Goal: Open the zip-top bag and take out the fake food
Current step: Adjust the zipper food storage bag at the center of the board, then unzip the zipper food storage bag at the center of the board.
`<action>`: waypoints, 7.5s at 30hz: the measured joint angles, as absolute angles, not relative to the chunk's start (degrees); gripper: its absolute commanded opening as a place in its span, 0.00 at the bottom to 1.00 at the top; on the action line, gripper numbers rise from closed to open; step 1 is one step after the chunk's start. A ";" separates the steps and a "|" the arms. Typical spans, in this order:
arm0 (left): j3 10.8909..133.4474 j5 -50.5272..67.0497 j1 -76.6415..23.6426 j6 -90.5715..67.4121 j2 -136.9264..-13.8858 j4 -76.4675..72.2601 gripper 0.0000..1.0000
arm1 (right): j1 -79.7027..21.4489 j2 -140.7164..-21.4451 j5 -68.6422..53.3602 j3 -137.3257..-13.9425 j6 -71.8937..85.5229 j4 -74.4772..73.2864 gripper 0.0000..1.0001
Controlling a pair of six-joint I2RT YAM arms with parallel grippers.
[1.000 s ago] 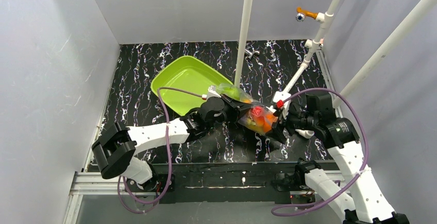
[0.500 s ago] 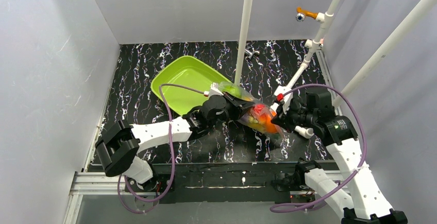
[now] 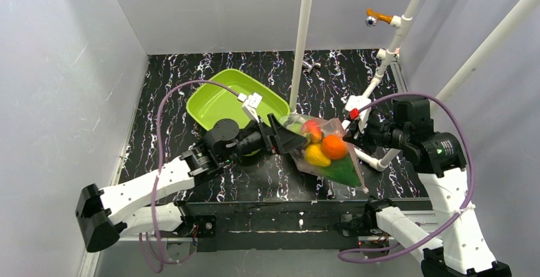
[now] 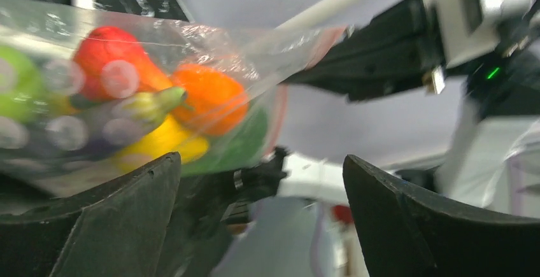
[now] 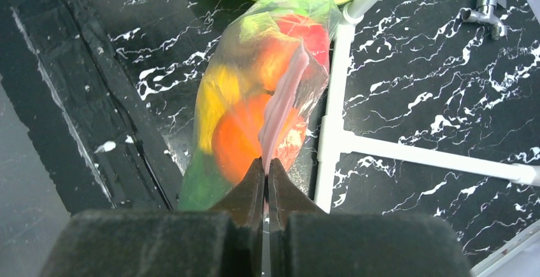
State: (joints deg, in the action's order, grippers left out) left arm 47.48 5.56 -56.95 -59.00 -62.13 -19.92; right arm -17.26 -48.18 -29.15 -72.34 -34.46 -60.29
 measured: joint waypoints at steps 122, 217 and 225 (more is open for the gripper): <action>26.30 2.87 -54.13 -59.35 -46.22 -36.71 0.12 | -6.22 -55.86 -69.17 -55.31 -18.20 -32.97 0.01; 52.84 21.76 -55.99 -15.31 -61.89 -12.60 0.00 | -14.44 -63.92 -79.79 -65.47 -22.22 -38.85 0.67; 52.84 21.89 -55.99 -15.57 -63.00 -13.30 0.00 | -14.85 -63.66 -82.48 -64.23 -13.74 -31.22 0.32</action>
